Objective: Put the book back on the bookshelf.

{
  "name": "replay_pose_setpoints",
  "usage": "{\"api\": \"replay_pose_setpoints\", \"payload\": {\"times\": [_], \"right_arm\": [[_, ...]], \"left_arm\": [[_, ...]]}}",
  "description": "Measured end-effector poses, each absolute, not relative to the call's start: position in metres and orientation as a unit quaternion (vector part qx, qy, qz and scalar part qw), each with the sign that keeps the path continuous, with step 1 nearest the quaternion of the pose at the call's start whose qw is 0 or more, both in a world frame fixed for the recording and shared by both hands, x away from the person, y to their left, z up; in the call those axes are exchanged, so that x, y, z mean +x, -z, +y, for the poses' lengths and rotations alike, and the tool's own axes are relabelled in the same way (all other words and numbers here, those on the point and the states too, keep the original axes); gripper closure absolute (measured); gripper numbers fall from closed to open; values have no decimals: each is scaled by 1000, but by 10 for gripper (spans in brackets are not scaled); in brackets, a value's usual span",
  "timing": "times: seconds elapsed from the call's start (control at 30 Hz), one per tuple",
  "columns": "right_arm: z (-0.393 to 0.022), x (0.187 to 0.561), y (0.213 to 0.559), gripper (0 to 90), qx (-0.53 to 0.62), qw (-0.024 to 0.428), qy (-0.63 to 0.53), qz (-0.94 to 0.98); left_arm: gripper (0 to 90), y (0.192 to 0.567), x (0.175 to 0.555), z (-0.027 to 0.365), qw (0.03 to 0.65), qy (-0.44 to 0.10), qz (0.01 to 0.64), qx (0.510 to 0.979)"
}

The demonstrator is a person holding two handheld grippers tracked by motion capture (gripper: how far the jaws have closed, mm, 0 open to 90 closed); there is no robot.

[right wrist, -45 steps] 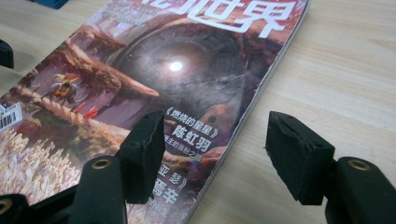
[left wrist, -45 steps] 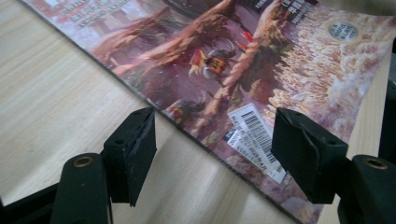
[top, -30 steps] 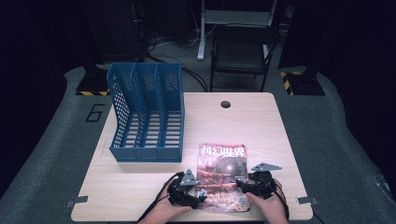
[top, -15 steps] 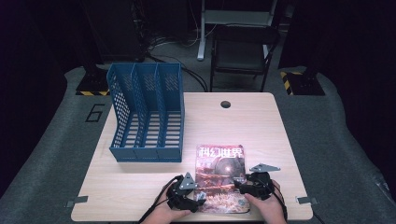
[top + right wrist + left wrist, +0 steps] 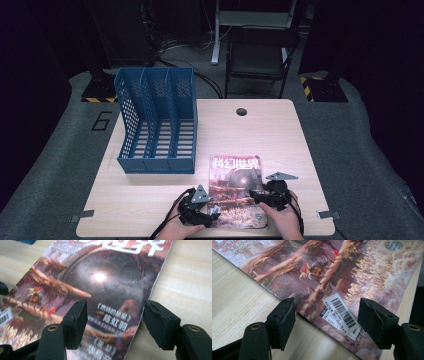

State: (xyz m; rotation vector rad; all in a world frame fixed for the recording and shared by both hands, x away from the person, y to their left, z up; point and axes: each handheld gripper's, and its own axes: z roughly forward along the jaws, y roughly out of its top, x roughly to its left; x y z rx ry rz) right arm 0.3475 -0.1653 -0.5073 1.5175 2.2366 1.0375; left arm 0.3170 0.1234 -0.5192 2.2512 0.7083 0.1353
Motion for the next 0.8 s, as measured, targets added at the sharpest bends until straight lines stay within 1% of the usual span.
{"api": "replay_pose_setpoints", "payload": {"times": [0.1,0.2,0.23,0.37,0.5,0.57,0.67,0.8], "right_arm": [[-165,352,505,364,526,127,-355,762],[-165,359,506,366,552,119,-353,746],[-168,362,507,373,550,126,-354,746],[-170,367,510,384,564,127,-356,734],[-171,370,511,392,569,132,-365,725],[-171,370,513,397,564,142,-362,729],[-168,367,516,405,570,126,-368,724],[-167,365,517,402,563,134,-371,726]], "left_arm": [[320,519,321,123,382,-58,296,874],[332,519,323,122,380,-64,304,871],[341,519,324,121,379,-68,309,870],[342,519,327,121,379,-70,310,869],[343,519,329,119,384,-73,330,859],[342,520,330,119,389,-73,331,856],[323,521,329,116,389,-79,327,858],[314,521,328,116,386,-85,322,860]]}}
